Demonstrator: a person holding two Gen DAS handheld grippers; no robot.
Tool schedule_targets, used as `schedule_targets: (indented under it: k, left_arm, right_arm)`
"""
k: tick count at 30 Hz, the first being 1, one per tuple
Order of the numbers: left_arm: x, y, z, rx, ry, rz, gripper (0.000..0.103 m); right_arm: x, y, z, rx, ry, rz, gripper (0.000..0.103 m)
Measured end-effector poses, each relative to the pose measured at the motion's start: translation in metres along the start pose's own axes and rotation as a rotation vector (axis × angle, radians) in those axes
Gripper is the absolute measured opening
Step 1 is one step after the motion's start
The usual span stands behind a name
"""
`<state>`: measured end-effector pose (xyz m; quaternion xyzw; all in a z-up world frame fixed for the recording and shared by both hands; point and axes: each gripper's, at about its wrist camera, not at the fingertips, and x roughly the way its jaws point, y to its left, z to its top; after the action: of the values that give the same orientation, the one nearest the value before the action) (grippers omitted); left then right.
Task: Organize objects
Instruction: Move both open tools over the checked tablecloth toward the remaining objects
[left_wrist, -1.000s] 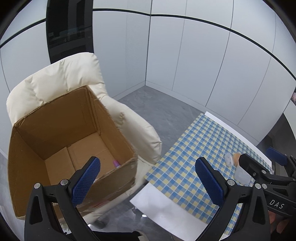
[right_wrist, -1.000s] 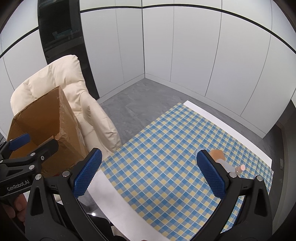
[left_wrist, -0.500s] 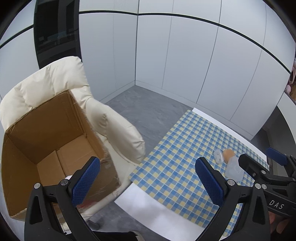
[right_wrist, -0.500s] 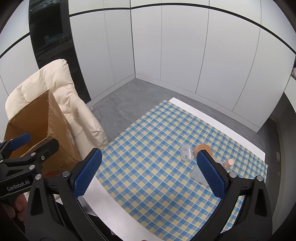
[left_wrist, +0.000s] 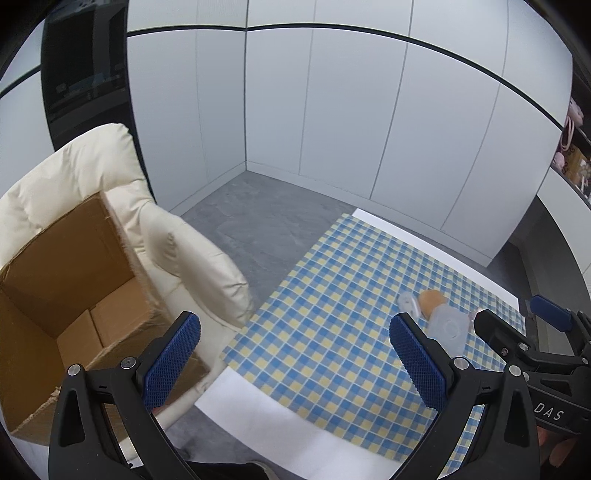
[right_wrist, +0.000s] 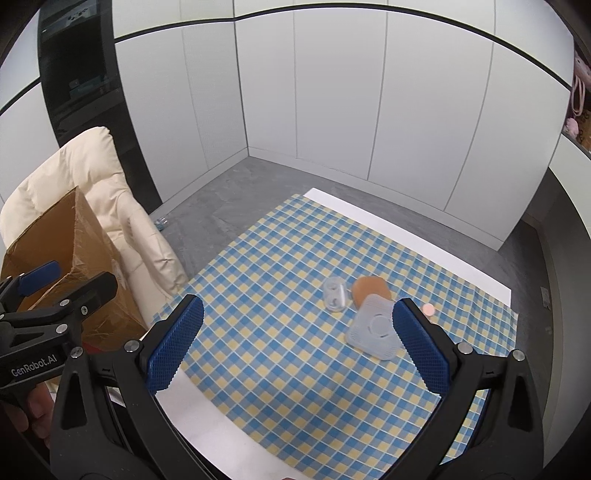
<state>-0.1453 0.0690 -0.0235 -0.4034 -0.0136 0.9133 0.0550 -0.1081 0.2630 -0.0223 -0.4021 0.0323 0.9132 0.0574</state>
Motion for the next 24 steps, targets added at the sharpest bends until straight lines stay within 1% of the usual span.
schedule_targets:
  k: [14,24]
  left_arm:
    - [0.005,-0.043,-0.001,0.056,0.007,-0.050,0.102]
    - [0.011,-0.068,-0.003,0.108,0.014,-0.083,0.102]
  right_arm:
    - [-0.011,-0.044,-0.010,0.055,0.003,-0.051,0.103]
    - [-0.016,-0.068,-0.019,0.077,0.008,-0.079,0.103]
